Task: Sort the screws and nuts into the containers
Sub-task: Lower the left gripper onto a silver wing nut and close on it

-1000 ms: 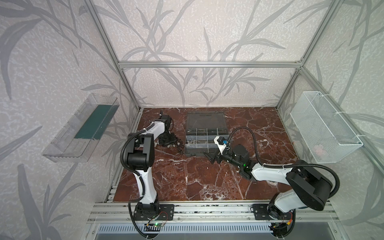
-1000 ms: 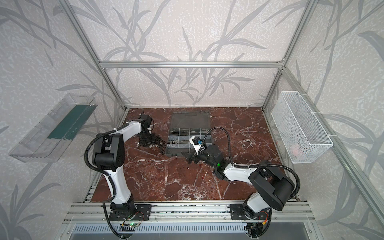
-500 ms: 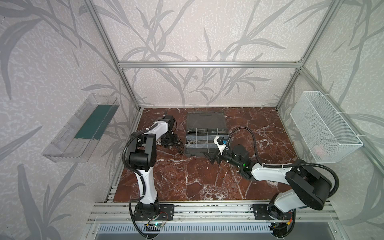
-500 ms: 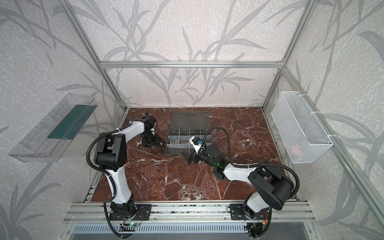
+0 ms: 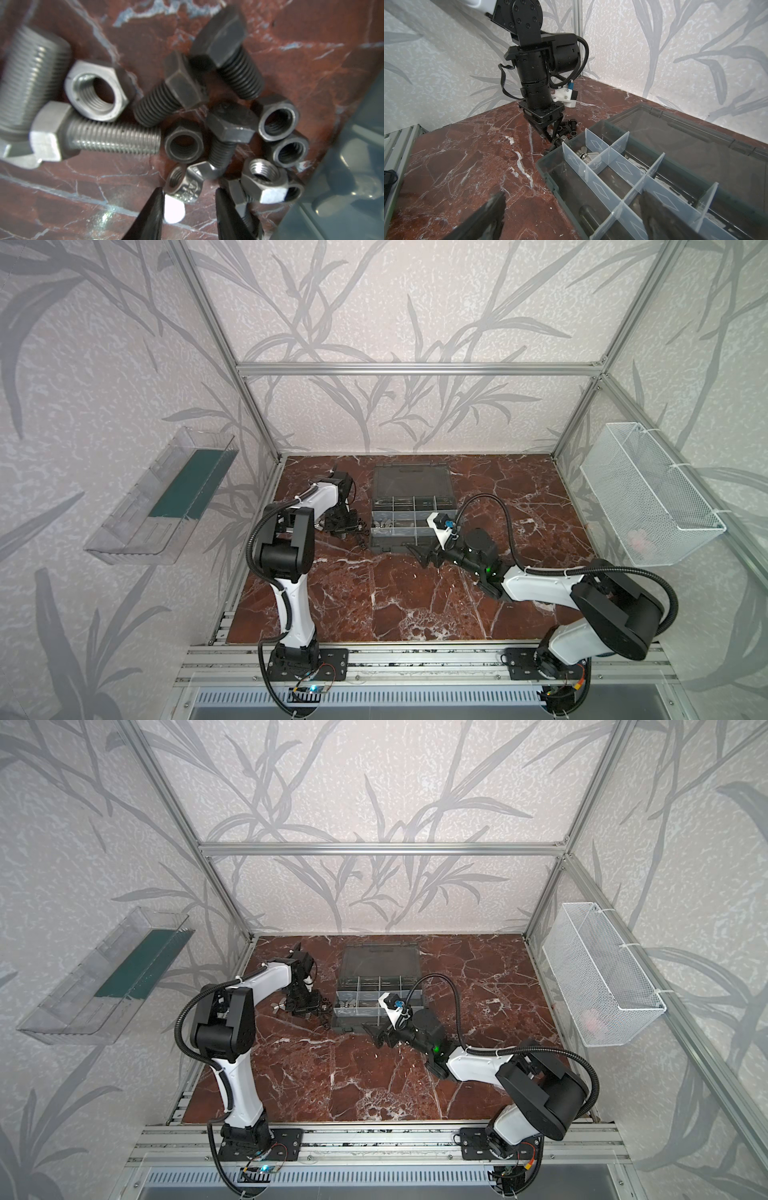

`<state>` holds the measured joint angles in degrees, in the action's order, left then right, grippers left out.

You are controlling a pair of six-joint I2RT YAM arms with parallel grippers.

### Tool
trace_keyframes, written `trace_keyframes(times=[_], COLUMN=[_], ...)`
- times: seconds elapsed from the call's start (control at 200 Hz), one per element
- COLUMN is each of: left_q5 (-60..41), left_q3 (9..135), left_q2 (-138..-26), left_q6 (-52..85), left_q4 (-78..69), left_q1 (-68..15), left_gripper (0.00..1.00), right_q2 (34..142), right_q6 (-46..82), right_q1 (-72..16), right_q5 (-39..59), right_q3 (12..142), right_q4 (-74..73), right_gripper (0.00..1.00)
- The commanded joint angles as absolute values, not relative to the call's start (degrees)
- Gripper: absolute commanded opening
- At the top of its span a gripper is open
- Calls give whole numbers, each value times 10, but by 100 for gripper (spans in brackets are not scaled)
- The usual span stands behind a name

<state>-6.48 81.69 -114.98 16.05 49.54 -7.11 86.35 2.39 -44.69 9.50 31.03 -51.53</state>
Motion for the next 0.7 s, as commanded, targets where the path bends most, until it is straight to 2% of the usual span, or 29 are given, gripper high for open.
trace_keyframes(times=[0.0, 0.215, 0.43, 0.695], left_q5=[-44, 30, -25, -11], left_q3=[830, 813, 807, 814], left_q2=[-1136, -1106, -1101, -1122], left_q6=[145, 150, 136, 117], left_q4=[499, 478, 450, 480], left_q1=[-70, -72, -74, -75], left_gripper=[40, 42, 43, 42], right_q2=[867, 863, 868, 867], right_q6=[30, 31, 32, 33], right_q1=[-451, -451, -451, -451], right_q5=[92, 90, 91, 90], right_q3=[327, 326, 327, 327], right_q4=[-519, -519, -522, -521], right_gripper=[99, 99, 99, 99])
